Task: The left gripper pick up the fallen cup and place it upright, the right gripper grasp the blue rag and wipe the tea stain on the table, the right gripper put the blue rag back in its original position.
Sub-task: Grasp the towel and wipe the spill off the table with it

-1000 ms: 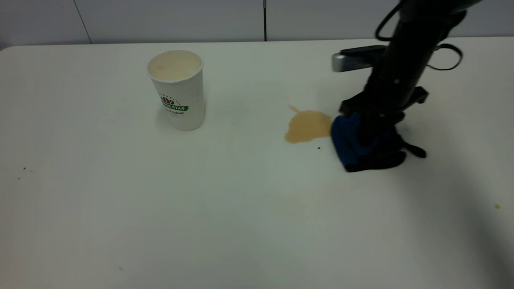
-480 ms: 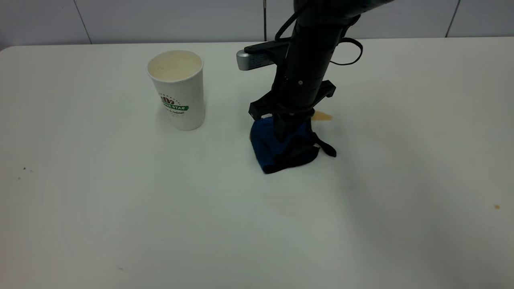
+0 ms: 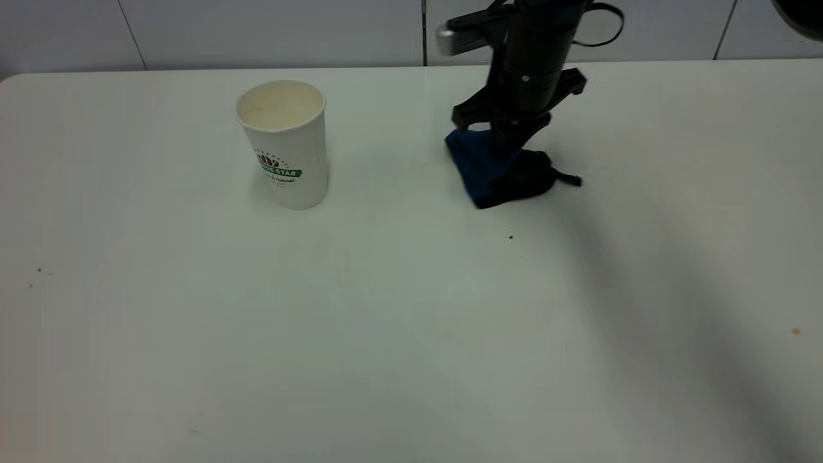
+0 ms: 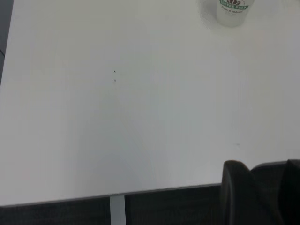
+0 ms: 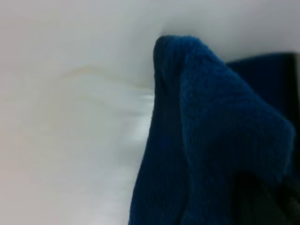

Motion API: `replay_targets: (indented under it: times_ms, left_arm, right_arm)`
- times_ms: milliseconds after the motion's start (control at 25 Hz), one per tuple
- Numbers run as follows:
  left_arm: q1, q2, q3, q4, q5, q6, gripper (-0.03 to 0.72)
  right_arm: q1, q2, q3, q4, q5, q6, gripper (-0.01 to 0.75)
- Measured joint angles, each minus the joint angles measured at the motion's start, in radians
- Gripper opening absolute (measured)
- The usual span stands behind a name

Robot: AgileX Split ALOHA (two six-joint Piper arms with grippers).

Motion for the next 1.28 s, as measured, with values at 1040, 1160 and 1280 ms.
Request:
replay_targets:
  times_ms: [1040, 1160, 1280]
  left_arm:
    - [0.000, 0.000, 0.000, 0.000, 0.000, -0.001, 0.239]
    - [0.000, 0.000, 0.000, 0.000, 0.000, -0.001, 0.239]
    - [0.000, 0.000, 0.000, 0.000, 0.000, -0.001, 0.239]
  right_arm:
    - [0.207, 0.000, 0.000, 0.092, 0.017, -0.042, 0.051]
    - [0.172, 0.000, 0.000, 0.060, 0.009, -0.016, 0.051]
    - [0.102, 0.000, 0.000, 0.023, 0.017, 0.029, 0.051]
